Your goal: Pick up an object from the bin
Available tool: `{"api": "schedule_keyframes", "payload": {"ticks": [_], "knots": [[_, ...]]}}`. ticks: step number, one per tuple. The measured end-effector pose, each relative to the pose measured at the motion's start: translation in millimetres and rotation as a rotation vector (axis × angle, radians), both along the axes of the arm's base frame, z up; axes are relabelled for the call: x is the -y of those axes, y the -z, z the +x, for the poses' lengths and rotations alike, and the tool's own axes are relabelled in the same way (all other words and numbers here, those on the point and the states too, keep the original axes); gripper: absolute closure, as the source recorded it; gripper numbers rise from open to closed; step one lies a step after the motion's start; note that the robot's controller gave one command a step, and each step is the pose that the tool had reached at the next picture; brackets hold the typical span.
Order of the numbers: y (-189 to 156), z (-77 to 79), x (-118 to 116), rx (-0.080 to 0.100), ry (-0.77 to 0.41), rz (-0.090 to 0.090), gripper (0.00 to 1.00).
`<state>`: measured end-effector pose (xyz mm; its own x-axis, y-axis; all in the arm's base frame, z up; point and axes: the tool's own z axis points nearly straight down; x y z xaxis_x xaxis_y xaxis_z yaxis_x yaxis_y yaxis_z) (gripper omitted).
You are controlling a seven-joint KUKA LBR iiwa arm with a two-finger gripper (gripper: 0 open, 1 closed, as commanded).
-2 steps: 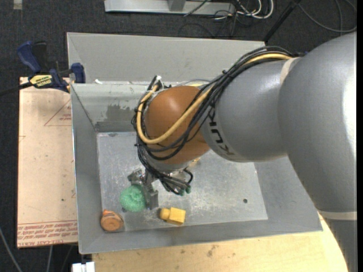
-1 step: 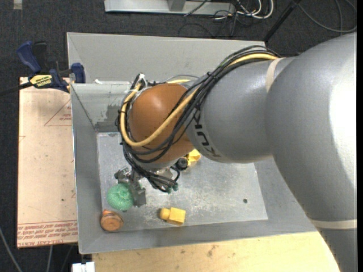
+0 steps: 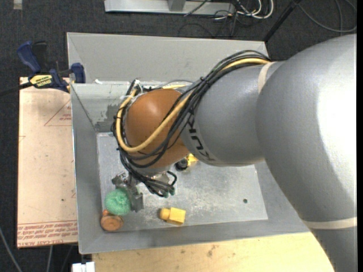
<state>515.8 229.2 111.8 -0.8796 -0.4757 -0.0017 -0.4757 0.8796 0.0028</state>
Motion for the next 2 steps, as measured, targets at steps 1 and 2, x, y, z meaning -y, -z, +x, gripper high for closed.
{"api": "schedule_keyframes", "payload": {"ticks": [1,2], "knots": [[-32.7,13.6,-1.8,0.003,-0.008,-0.001,1.00],[-74.9,14.3,2.2,-0.005,-0.036,-0.004,1.00]]}}
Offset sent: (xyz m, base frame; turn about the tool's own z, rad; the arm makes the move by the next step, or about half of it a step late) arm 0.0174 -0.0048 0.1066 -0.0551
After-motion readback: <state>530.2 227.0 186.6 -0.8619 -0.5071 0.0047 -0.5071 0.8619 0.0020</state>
